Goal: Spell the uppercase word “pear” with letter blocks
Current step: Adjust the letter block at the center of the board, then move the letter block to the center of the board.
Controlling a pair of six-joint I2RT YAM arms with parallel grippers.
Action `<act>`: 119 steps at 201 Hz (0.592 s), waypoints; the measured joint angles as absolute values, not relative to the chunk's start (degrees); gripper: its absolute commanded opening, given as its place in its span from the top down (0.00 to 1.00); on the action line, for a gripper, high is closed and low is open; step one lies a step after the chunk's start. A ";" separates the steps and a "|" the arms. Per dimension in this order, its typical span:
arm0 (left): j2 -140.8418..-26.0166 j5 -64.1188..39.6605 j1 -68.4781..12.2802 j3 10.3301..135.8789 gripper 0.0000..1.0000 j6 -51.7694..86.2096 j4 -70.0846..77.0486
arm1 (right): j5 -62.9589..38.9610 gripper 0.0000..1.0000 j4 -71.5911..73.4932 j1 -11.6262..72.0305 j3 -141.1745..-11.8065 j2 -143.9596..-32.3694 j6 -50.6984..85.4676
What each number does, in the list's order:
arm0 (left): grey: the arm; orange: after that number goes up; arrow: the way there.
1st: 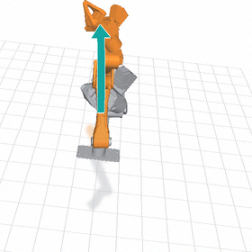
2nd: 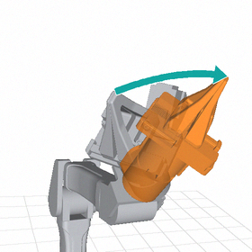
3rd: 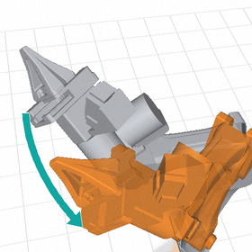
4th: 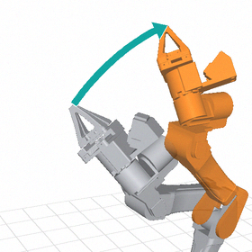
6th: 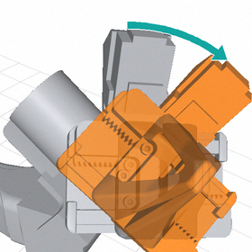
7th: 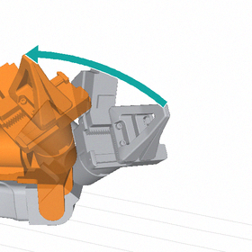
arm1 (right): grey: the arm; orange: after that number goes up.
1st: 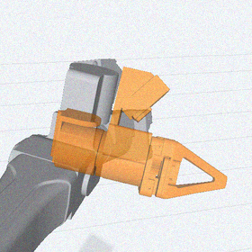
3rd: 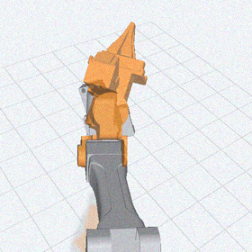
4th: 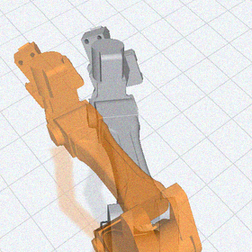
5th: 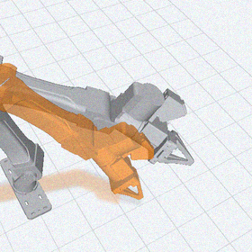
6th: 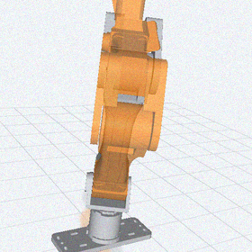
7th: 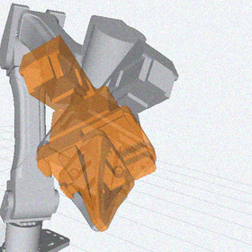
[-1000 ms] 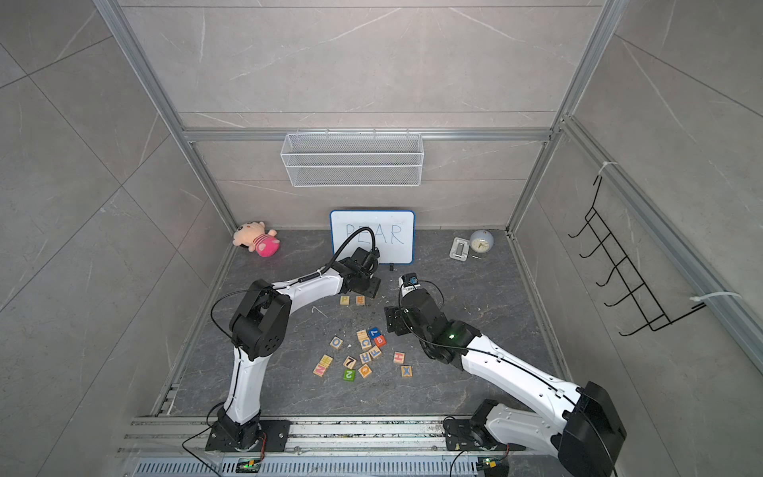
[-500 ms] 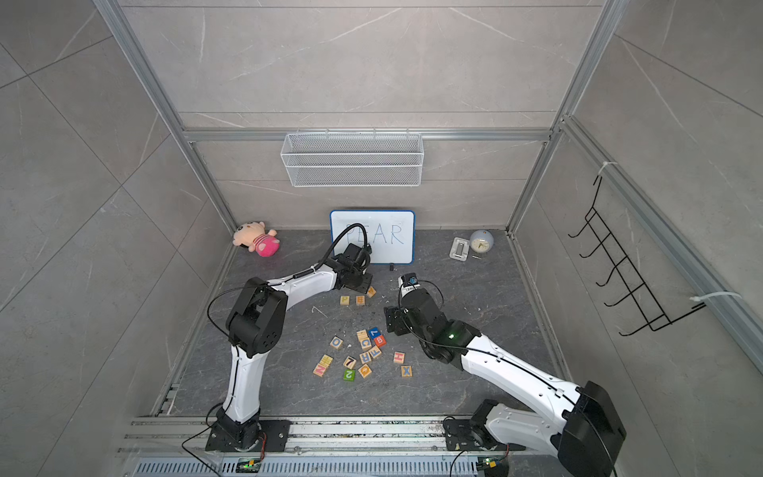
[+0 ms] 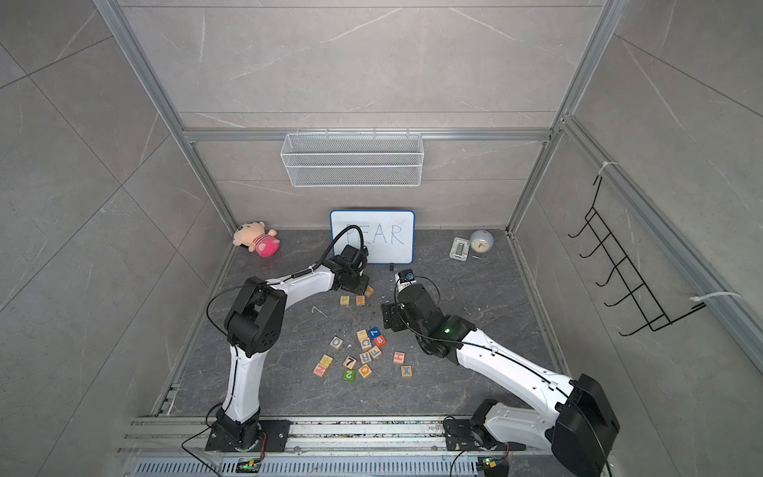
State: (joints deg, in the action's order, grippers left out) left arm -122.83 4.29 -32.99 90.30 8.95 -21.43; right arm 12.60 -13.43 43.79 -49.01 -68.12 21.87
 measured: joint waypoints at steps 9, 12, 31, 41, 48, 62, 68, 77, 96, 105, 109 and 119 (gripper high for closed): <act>-122.83 4.32 -32.27 90.21 0.74 9.13 -21.61 | 12.58 0.16 -13.43 43.79 -49.21 -68.16 21.87; -122.83 4.32 -32.08 90.21 0.75 9.13 -21.65 | 12.53 0.16 -13.45 43.79 -49.30 -68.16 21.87; -122.83 4.40 -31.14 90.17 0.80 9.19 -21.85 | 12.36 0.16 -13.45 43.79 -49.41 -68.16 21.87; -122.85 4.38 -30.79 90.15 0.83 9.41 -21.85 | 12.16 0.16 -13.45 43.79 -49.41 -68.14 21.87; -122.91 4.36 -30.70 90.15 0.84 9.41 -21.85 | 12.14 0.16 -13.45 43.79 -49.41 -68.12 21.87; -123.22 4.29 -30.76 90.28 0.88 9.41 -21.91 | 12.14 0.16 -13.47 43.79 -49.41 -67.92 21.87; -123.48 4.23 -30.87 90.59 0.89 9.41 -22.20 | 12.14 0.16 -13.45 43.79 -49.41 -67.79 21.87; -124.22 4.01 -30.92 91.48 0.90 9.41 -22.72 | 12.14 0.16 -13.45 43.79 -49.41 -67.48 21.87; -126.61 3.62 -31.05 93.95 0.91 9.41 -23.00 | 12.16 0.16 -13.45 43.79 -49.41 -66.72 21.87; -127.33 3.11 -31.16 94.45 0.92 9.43 -23.03 | 12.16 0.16 -13.45 43.79 -49.41 -66.43 21.87; -127.48 2.92 -31.18 94.48 0.92 9.43 -22.96 | 12.16 0.16 -13.45 43.79 -49.41 -66.28 21.87; -127.48 2.63 -31.27 94.61 0.92 9.45 -23.20 | 12.19 0.16 -13.45 43.79 -49.41 -66.08 21.87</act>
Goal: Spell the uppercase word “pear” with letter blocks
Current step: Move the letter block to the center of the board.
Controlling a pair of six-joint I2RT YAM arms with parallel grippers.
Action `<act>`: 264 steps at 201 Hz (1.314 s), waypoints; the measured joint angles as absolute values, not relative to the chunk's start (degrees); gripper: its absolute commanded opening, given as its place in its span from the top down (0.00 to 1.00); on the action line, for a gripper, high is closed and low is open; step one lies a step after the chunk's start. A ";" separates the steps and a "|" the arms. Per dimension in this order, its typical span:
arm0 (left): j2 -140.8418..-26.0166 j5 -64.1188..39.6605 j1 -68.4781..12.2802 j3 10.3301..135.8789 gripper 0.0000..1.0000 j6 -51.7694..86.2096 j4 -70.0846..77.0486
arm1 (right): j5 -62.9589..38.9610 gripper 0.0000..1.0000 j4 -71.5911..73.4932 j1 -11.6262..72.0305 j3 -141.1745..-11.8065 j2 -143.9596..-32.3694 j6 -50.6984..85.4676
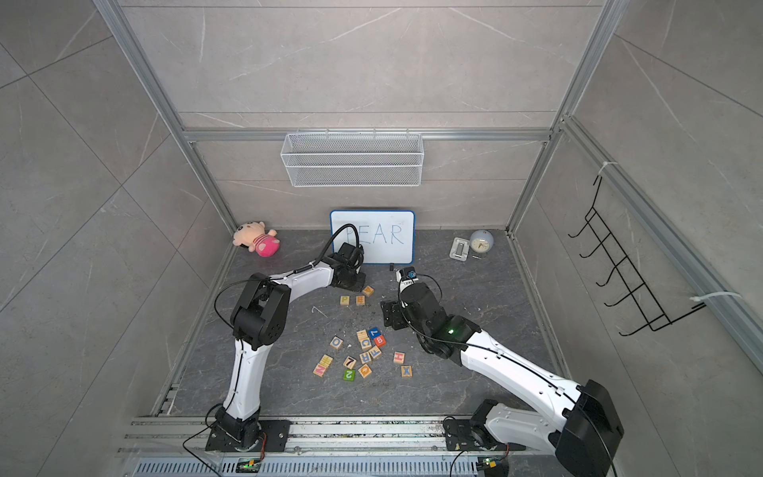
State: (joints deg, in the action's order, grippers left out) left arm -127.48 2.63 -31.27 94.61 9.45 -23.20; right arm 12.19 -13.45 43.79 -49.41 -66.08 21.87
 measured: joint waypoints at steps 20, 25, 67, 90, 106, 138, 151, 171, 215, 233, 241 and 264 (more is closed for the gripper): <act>-127.48 1.93 -31.62 94.63 0.93 9.56 -23.40 | 12.21 0.16 -13.47 43.79 -49.41 -65.91 21.85; -127.48 1.76 -31.64 94.67 0.93 9.63 -23.57 | 12.21 0.16 -13.47 43.79 -49.41 -65.89 21.85; -127.46 1.32 -32.71 94.67 0.93 10.33 -23.83 | 12.21 0.16 -13.47 43.79 -49.39 -65.84 21.85; -127.46 1.23 -33.63 94.70 0.93 10.48 -23.94 | 12.19 0.16 -13.45 43.79 -49.28 -65.52 21.85; -127.46 1.10 -34.24 94.91 0.93 10.48 -24.27 | 12.19 0.16 -13.45 43.79 -49.12 -65.06 21.85; -127.46 0.03 -35.83 95.96 0.93 10.87 -25.34 | 12.43 0.16 -13.47 43.79 -48.84 -63.88 21.85; -127.46 -0.58 -36.36 96.31 0.94 11.22 -25.34 | 12.62 0.16 -13.47 43.79 -48.62 -63.33 21.85; -127.46 -1.61 -37.04 96.31 0.94 12.14 -25.52 | 12.80 0.16 -13.47 43.77 -48.29 -62.65 21.85; -127.46 -3.57 -38.76 96.31 0.96 14.87 -25.69 | 13.32 0.16 -13.50 43.59 -47.99 -61.93 21.85; -127.44 -3.77 -39.66 96.18 0.97 16.36 -25.65 | 13.50 0.16 -13.50 43.46 -47.99 -61.78 21.82; -127.31 -3.86 -39.99 95.74 0.96 16.97 -25.39 | 13.50 0.16 -13.50 43.40 -47.99 -61.73 21.82; -126.52 -4.82 -40.88 93.43 0.97 19.25 -24.71 | 13.50 0.16 -13.47 43.27 -47.94 -61.73 21.82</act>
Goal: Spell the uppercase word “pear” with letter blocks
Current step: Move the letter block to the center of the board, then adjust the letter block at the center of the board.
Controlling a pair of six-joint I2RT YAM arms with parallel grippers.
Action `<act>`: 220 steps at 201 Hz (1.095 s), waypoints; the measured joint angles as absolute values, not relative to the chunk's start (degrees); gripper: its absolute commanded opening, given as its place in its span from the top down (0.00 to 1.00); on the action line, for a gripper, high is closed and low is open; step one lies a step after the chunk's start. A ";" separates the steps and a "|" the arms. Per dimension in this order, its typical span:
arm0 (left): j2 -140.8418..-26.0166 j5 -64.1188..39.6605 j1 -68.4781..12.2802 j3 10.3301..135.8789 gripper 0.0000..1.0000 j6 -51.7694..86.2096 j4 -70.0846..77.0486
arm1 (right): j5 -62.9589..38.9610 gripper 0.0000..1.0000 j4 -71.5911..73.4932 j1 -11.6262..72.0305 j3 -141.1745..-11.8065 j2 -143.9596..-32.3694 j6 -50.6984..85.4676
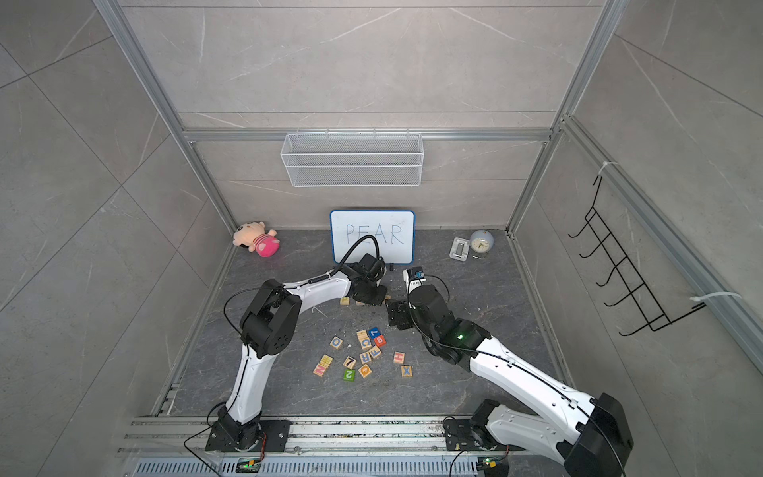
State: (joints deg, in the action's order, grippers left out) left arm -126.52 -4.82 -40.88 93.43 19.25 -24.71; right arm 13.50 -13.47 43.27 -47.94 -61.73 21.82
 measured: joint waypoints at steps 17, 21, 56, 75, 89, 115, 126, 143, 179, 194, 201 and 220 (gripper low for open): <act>-126.26 -5.54 -41.50 92.92 0.97 20.73 -24.18 | 13.50 0.16 -13.45 43.03 -47.75 -61.76 21.82; -126.26 -5.82 -41.60 92.92 0.97 20.97 -24.01 | 13.50 0.16 -13.43 42.96 -47.66 -61.76 21.82; -126.26 -6.44 -43.20 93.34 0.97 21.96 -23.53 | 13.47 0.16 -13.41 42.59 -47.13 -61.76 21.87; -126.67 -6.92 -43.70 95.83 0.99 21.91 -23.64 | 13.47 0.15 -13.43 42.22 -47.09 -61.76 21.87; -126.78 -7.75 -43.86 97.67 0.99 21.89 -22.94 | 13.47 0.15 -13.45 41.65 -47.09 -61.76 21.89; -124.20 -8.14 -43.55 94.72 0.99 22.15 -18.94 | 12.27 0.13 -13.43 38.24 -47.11 -62.11 22.55; -121.36 -8.10 -43.11 90.70 0.98 22.46 -17.91 | 10.04 0.14 -13.76 34.98 -47.62 -63.57 23.24; -115.33 -7.46 -41.67 83.48 0.95 22.81 -17.96 | 7.16 0.15 -15.20 30.85 -49.84 -67.61 24.82; -98.87 -3.99 -36.36 69.56 0.57 22.76 -17.65 | 0.95 0.24 -22.24 28.18 -59.66 -79.75 30.33; -91.50 -1.52 -34.48 64.53 0.53 22.28 -17.06 | -0.60 0.26 -25.23 28.16 -65.54 -86.94 32.99; -88.62 -0.49 -34.22 62.72 0.52 21.91 -16.71 | -1.13 0.26 -26.44 28.27 -67.79 -90.35 34.39; -82.67 0.99 -34.57 59.48 0.51 20.47 -16.25 | 0.05 0.23 -30.33 29.06 -71.81 -98.10 38.52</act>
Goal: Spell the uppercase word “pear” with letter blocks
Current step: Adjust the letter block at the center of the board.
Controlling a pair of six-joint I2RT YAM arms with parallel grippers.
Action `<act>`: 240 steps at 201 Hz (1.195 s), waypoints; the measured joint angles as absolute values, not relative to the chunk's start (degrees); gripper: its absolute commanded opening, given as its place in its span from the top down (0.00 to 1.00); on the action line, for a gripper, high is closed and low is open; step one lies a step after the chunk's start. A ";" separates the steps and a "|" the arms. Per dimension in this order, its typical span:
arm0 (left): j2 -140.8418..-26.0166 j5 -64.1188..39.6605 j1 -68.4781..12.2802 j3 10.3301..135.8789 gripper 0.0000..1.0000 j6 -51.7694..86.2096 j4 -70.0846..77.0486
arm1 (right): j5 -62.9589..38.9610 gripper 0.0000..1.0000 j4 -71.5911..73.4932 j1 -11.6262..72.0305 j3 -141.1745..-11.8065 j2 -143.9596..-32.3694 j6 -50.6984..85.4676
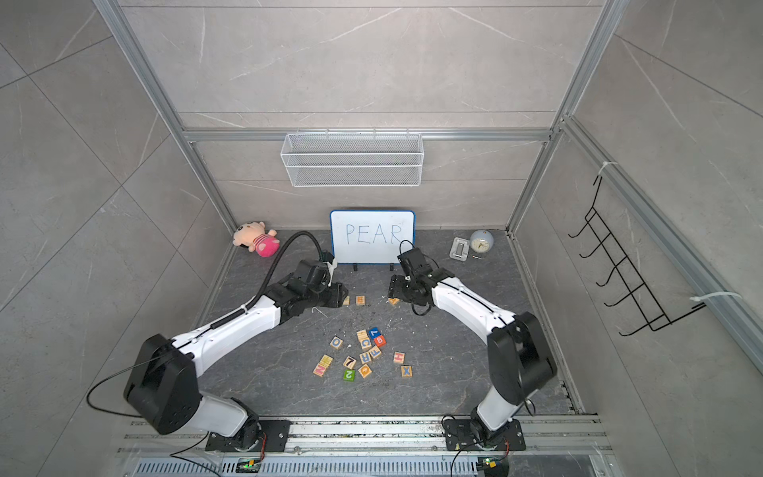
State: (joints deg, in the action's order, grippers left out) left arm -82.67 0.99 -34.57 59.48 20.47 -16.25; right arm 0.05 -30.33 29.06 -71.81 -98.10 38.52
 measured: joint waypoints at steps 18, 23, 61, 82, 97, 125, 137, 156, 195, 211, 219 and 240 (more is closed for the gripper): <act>-80.84 1.41 -34.96 58.89 0.46 19.18 -16.25 | 2.39 0.23 -34.04 30.48 -75.07 -103.77 42.02; -80.82 1.37 -35.05 58.89 0.44 18.81 -16.21 | 2.90 0.23 -34.68 30.79 -75.90 -104.86 42.76; -80.60 0.34 -35.11 56.71 0.27 16.23 -14.79 | 5.87 0.24 -38.83 32.69 -84.66 -112.99 48.23; -79.90 -2.09 -35.11 54.46 0.22 14.85 -13.61 | 7.92 0.26 -40.56 33.87 -89.23 -116.55 50.46; -79.83 -4.36 -35.11 53.93 0.20 13.52 -12.62 | 9.23 0.26 -40.88 34.54 -90.37 -117.84 52.03; -78.70 -8.60 -35.16 52.10 0.12 11.14 -9.13 | 11.27 0.27 -42.35 34.81 -91.68 -119.33 54.30; -77.91 -10.13 -35.16 51.00 0.10 10.57 -7.81 | 11.66 0.27 -42.68 34.68 -92.84 -120.38 54.70; -77.82 -11.68 -35.18 50.63 0.10 9.58 -6.96 | 12.05 0.27 -42.63 34.35 -93.89 -121.80 55.40; -78.39 -12.64 -35.27 50.63 0.11 8.73 -5.98 | 11.33 0.31 -43.27 33.04 -96.47 -124.90 55.55; -78.83 -12.73 -35.27 50.63 0.11 8.67 -5.96 | 11.09 0.34 -43.18 32.45 -96.36 -125.38 55.53; -79.05 -12.82 -35.27 50.63 0.11 8.64 -5.91 | 10.98 0.35 -43.18 32.16 -96.33 -125.38 55.53; -79.66 -13.41 -35.27 50.63 0.08 8.54 -5.82 | 10.63 0.39 -43.35 31.73 -96.95 -125.86 55.51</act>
State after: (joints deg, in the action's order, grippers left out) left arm -79.66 -13.41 -35.27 50.63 8.54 -5.82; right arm 10.63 -43.35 31.73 -96.95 -125.86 55.51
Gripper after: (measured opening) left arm 0.903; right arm 0.634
